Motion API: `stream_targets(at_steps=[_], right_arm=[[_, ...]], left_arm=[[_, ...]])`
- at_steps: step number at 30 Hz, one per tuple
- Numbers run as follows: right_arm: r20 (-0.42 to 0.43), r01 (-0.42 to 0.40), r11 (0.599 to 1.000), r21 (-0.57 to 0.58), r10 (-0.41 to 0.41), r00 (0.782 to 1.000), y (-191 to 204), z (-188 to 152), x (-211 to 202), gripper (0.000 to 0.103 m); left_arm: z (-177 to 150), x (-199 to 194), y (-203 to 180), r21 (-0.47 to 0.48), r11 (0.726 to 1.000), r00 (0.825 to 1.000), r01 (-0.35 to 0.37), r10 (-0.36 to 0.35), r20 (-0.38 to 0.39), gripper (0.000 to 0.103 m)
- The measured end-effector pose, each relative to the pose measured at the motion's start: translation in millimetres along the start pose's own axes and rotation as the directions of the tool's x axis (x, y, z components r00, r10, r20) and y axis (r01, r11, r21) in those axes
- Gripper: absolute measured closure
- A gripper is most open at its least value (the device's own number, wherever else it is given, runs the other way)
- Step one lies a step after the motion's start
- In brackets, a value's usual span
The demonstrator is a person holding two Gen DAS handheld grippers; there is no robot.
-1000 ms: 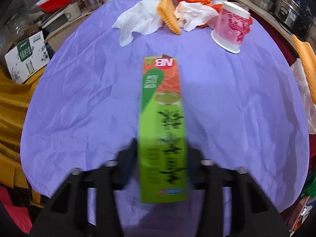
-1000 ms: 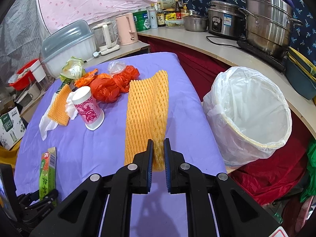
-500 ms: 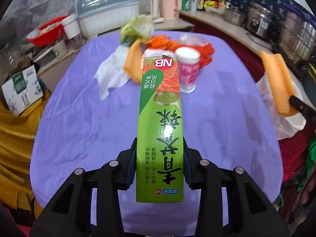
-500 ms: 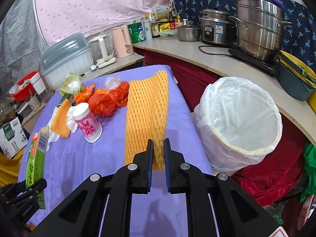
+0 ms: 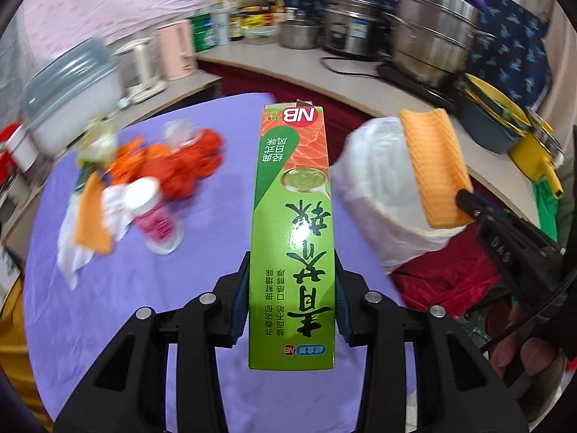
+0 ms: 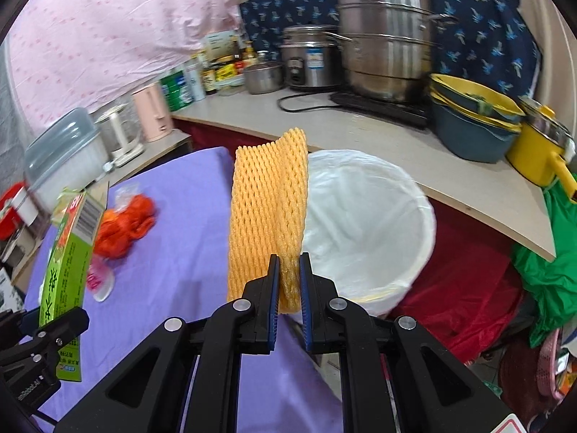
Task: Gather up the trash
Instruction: 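Carry the mesh sleeve and green box over the white trash bin with both grippers, then open both grippers to drop the sleeve and box into the bin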
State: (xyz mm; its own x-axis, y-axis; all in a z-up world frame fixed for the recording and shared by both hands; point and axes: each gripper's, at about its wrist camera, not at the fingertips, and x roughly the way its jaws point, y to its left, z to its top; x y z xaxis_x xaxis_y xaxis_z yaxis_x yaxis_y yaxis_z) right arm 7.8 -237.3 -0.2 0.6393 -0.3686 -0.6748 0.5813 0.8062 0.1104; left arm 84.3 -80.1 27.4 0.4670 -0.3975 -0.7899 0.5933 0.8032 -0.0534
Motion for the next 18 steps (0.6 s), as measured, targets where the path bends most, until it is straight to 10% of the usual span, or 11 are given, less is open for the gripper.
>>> stream_targets(at_steps=[18], right_arm=[[-0.126, 0.139, 0.985, 0.103, -0.126, 0.984, -92.3, 14.6, 80.6, 0.092]], left_arm=[[63.9, 119.7, -106.0, 0.166, 0.973, 0.977, 0.16, -0.132, -0.17, 0.065]])
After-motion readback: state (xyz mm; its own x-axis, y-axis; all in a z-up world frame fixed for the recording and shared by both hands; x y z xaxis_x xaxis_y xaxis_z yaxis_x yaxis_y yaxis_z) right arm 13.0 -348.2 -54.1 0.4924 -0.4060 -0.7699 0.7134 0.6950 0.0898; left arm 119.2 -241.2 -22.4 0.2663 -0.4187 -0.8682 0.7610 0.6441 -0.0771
